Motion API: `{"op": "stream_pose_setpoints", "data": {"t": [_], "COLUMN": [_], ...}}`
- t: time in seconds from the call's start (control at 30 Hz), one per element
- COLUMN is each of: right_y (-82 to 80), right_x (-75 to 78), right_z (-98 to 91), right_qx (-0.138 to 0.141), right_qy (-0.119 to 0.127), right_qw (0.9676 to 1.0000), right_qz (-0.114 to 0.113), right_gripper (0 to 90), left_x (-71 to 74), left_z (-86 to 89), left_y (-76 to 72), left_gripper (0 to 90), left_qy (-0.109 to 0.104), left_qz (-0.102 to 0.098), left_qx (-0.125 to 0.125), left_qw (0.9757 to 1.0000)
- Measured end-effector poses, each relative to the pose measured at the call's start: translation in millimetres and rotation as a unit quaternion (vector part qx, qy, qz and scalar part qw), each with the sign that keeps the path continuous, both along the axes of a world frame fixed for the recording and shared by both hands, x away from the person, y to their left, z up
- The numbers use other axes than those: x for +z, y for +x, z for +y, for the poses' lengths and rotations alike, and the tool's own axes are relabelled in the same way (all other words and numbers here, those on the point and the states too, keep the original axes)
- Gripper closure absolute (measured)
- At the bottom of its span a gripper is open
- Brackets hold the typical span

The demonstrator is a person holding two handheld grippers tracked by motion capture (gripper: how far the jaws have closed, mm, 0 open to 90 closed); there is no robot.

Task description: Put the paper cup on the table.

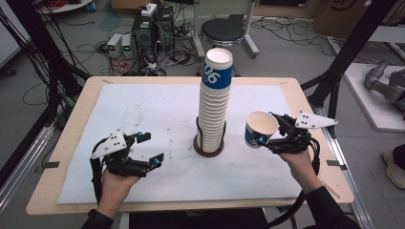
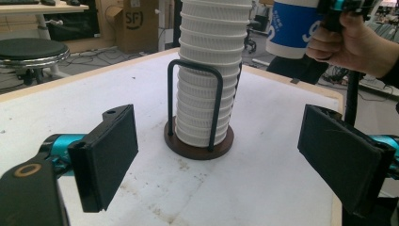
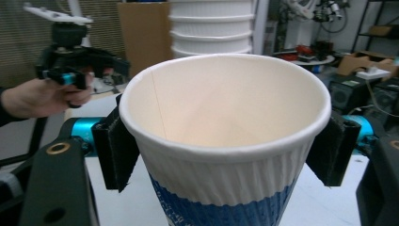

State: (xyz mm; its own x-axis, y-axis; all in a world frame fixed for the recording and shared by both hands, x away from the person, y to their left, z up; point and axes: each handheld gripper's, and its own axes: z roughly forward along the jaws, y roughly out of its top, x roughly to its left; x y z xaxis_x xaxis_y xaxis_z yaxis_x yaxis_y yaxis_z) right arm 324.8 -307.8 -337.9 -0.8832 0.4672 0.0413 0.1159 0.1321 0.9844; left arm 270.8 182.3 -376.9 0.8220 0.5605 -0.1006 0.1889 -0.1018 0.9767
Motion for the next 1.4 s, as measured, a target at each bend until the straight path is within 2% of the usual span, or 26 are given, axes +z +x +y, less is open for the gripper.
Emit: {"op": "stream_pose_setpoints", "data": {"t": [0.2,0.43,0.6,0.77,0.97,1.03,1.17,1.33,1.4], "right_y": [17.0,37.5,53.5,65.2,78.7,84.1,92.5,99.1,101.1], "right_x": [-8.6,-18.8,-30.2,-50.0,-67.9,-73.9,-82.4,-91.7,-94.0], "right_z": [-16.8,-28.0,-25.0,-24.0,-22.1,-21.7,-20.8,-16.5,-15.0], "right_qx": [-0.034,-0.073,-0.11,-0.159,-0.174,-0.183,-0.198,-0.21,-0.21], "right_qy": [-0.007,-0.01,-0.028,-0.032,-0.035,-0.029,-0.023,-0.036,-0.037], "right_qw": [0.9994,0.997,0.9926,0.9855,0.9804,0.9776,0.9736,0.9695,0.9696], "right_qz": [-0.001,0.024,0.041,0.05,0.084,0.1,0.112,0.122,0.12], "right_gripper": [23.4,23.3,23.4,23.4,23.4,23.4,23.4,23.3,23.3], "left_x": [-1.3,-1.2,-2.5,-3.3,-5.5,-6.3,-7.1,-7.7,-7.8], "left_z": [-0.5,-1.6,-2.6,-3.8,-5.9,-6.1,-6.8,-7.6,-7.8], "left_y": [0.2,-0.2,0.6,1.1,1.9,2.5,3.5,3.7,3.8], "left_gripper": [12.7,12.7,12.7,12.7,12.7,12.7,12.7,12.7,12.7], "left_qy": [0.001,0.001,0.002,0.003,0.001,0.0,0.002,0.002,0.004], "left_qz": [0.003,0.001,0.004,0.004,0.007,0.008,0.01,0.009,0.01], "left_qx": [0.001,0.001,0.001,0.0,-0.007,-0.01,-0.007,-0.005,-0.007], "left_qw": [1.0,1.0,1.0,1.0,0.9999,0.9999,0.9999,0.9999,0.9999]}}
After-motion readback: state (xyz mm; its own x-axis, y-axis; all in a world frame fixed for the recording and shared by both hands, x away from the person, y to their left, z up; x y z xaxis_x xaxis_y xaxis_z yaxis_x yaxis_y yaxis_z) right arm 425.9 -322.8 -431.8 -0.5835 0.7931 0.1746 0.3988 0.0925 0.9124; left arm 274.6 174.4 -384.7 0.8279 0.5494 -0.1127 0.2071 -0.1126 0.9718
